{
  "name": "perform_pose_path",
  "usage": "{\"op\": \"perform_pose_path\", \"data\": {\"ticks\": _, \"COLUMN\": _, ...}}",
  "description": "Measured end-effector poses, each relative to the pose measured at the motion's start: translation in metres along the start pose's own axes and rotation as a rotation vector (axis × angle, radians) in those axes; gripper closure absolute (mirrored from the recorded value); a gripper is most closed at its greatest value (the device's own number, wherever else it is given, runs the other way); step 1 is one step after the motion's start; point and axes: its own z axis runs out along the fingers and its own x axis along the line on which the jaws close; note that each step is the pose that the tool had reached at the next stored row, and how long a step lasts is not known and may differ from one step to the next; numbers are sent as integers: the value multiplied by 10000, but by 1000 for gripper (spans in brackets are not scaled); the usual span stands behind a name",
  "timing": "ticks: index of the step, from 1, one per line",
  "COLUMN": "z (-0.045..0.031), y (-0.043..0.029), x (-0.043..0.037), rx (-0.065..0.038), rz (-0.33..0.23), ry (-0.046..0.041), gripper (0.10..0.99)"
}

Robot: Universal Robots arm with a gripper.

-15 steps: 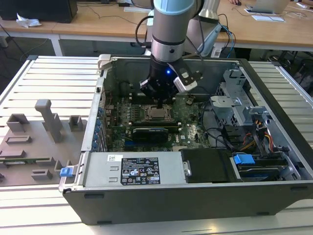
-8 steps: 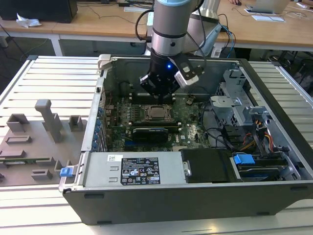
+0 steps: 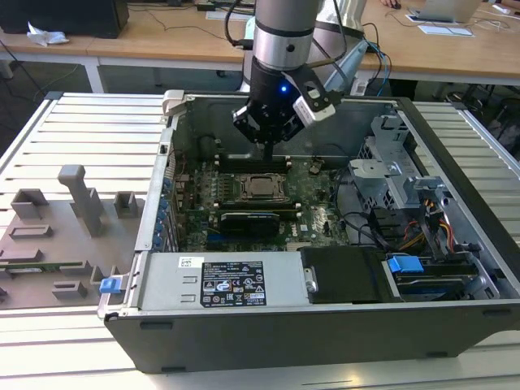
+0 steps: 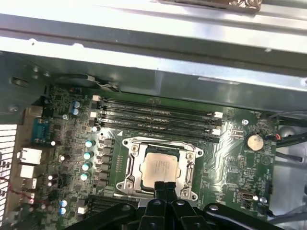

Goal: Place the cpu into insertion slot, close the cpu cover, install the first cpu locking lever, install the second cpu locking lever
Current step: 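Install the second cpu locking lever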

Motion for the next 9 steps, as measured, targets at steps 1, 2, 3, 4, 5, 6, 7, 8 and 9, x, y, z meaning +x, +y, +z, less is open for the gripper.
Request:
{"op": "perform_pose_path", "data": {"ticks": 1, "z": -25, "y": 1, "x": 0, "rx": 1, "rz": 0, "ry": 0, "gripper": 980}}
{"op": "perform_pose_path", "data": {"ticks": 2, "z": -65, "y": 4, "x": 1, "rx": 2, "rz": 0, "ry": 1, "gripper": 980}}
{"op": "perform_pose_path", "data": {"ticks": 3, "z": -66, "y": 4, "x": 1, "rx": 1, "rz": 0, "ry": -1, "gripper": 980}}
{"op": "perform_pose_path", "data": {"ticks": 4, "z": -66, "y": 4, "x": 0, "rx": 0, "rz": -1, "ry": -1, "gripper": 980}}
{"op": "perform_pose_path", "data": {"ticks": 5, "z": -69, "y": 4, "x": 1, "rx": 3, "rz": 0, "ry": 1, "gripper": 980}}
{"op": "perform_pose_path", "data": {"ticks": 6, "z": -69, "y": 4, "x": 1, "rx": 1, "rz": 0, "ry": 0, "gripper": 980}}
{"op": "perform_pose_path", "data": {"ticks": 7, "z": -69, "y": 4, "x": 0, "rx": 1, "rz": 0, "ry": 0, "gripper": 980}}
{"op": "perform_pose_path", "data": {"ticks": 8, "z": -70, "y": 4, "x": 1, "rx": 2, "rz": 0, "ry": 0, "gripper": 980}}
{"op": "perform_pose_path", "data": {"ticks": 9, "z": -71, "y": 4, "x": 1, "rx": 2, "rz": 0, "ry": 0, "gripper": 980}}
